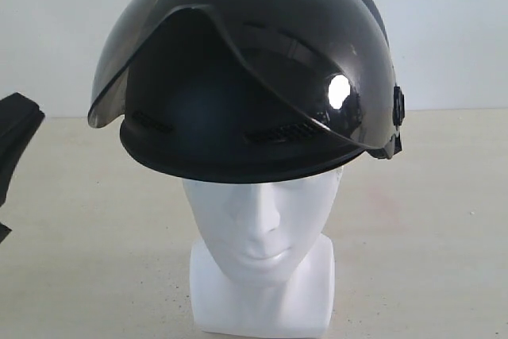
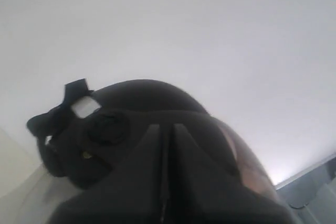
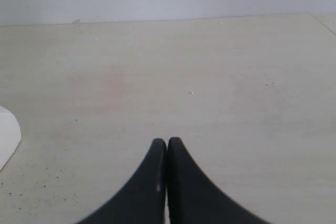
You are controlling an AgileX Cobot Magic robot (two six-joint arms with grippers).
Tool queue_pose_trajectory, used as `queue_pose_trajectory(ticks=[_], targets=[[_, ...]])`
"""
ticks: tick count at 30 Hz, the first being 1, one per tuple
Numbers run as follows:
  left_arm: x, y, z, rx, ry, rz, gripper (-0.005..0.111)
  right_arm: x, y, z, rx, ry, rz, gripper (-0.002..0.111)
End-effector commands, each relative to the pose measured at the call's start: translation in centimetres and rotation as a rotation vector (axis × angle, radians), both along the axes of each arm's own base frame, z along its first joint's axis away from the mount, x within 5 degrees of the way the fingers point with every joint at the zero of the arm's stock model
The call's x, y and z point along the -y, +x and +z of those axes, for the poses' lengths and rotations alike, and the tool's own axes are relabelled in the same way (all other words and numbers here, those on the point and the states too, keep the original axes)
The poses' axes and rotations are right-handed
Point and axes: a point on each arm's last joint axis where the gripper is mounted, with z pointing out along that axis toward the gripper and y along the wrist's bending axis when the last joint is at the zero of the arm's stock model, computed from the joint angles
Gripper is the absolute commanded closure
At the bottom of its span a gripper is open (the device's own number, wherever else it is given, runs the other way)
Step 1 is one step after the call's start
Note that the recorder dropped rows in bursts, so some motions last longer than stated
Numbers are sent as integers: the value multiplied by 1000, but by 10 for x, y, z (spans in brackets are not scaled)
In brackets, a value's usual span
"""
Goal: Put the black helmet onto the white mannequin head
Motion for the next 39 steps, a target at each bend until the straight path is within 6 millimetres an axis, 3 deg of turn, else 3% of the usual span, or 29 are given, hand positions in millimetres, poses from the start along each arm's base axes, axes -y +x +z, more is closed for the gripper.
queue_pose_trajectory(ticks=[1, 9, 13, 17, 18, 19, 21, 23, 28, 33, 35, 39], targets=[[3, 2, 32, 147, -28, -12, 102, 0, 0, 1, 18, -17, -1, 108], [12, -1, 108, 419, 47, -44, 102, 3, 3, 18, 203, -335, 31, 108], [11, -7, 150, 420, 149, -6, 102, 1, 1, 45, 505, -366, -1, 108], [19, -5, 181, 359, 583, 22, 102, -1, -20, 87, 1025, -108, -10, 108], [20, -5, 187, 338, 680, 24, 102, 0, -35, 100, 1243, -60, -19, 108], [19, -5, 192, 336, 752, 43, 102, 6, -38, 102, 1278, 89, -42, 108], [18, -6, 200, 355, 883, 72, 102, 11, -36, 121, 1171, 320, -38, 108], [18, -7, 204, 392, 1025, 87, 102, 5, -33, 140, 883, 311, -12, 108], [21, -3, 202, 417, 1093, 71, 102, -4, -17, 179, 322, 244, 11, 108], [29, 5, 195, 376, 1051, -16, 102, -9, 15, 190, -75, 263, 14, 108], [31, 6, 193, 321, 971, -66, 102, -11, 27, 191, -170, 288, 23, 108], [34, 4, 192, 372, 1028, -81, 102, -11, 43, 187, -230, 290, 15, 108]])
